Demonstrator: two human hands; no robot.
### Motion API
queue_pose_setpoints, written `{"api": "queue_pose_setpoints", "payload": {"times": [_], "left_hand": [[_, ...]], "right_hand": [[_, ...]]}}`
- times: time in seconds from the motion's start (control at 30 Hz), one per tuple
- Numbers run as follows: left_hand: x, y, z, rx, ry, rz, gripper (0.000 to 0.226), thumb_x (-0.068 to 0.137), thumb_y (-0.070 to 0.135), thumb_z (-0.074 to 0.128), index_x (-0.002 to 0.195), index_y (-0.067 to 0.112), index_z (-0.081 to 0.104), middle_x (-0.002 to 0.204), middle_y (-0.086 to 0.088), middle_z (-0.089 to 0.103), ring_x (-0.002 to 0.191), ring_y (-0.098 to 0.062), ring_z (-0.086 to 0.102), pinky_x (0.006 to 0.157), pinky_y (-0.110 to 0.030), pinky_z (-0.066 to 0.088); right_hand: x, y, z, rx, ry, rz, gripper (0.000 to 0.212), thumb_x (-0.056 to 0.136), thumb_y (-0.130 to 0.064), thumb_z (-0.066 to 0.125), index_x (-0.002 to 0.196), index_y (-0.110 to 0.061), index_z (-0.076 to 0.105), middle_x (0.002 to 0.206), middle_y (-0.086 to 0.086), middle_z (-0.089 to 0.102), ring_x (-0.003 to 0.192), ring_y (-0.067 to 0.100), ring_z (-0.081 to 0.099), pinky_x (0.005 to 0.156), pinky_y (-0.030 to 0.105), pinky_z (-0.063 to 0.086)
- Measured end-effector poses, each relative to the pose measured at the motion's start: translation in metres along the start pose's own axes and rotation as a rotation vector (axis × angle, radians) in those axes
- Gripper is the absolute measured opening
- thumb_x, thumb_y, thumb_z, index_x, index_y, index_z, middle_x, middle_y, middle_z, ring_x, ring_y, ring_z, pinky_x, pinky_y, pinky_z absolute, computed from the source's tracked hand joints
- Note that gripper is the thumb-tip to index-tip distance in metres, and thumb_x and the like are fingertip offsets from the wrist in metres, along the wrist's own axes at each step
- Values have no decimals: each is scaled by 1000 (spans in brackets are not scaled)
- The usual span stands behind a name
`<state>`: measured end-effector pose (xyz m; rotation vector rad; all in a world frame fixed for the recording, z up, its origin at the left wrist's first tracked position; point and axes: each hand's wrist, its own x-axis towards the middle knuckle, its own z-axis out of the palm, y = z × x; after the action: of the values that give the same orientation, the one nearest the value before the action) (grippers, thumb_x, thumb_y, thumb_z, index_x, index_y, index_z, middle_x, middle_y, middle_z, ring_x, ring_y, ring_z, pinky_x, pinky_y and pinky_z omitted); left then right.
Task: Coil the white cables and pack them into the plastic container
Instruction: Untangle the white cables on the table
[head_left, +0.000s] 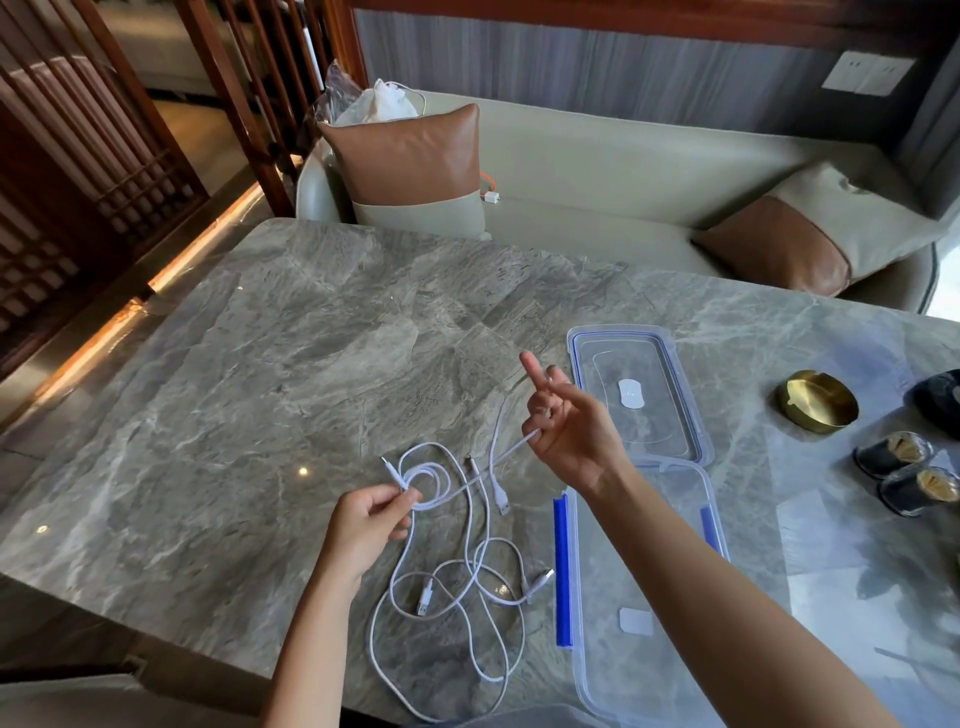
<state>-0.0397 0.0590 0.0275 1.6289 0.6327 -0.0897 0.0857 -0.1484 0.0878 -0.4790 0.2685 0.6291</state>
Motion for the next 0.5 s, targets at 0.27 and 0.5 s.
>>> {"api": "queue_pose_setpoints", "payload": {"times": [0.27,0.5], "left_hand": [[-16,0,20,143,-314,-167,15,88,10,59,85,-3,66,60,-5,54,51,-5,52,51,-14,49],[-22,4,9,46,-335,-190,16,87,13,61,85,-1,69,59,-1,59,54,-3,58,55,-15,51]], "right_hand": [[1,-4,-11,62,72,-30,16,69,-9,42,60,-17,52,95,-2,73,114,21,61,110,42,32],[7,-10,-18,-75,81,-34,11,63,-16,42,52,-19,44,60,-4,54,106,19,67,113,49,18]]}}
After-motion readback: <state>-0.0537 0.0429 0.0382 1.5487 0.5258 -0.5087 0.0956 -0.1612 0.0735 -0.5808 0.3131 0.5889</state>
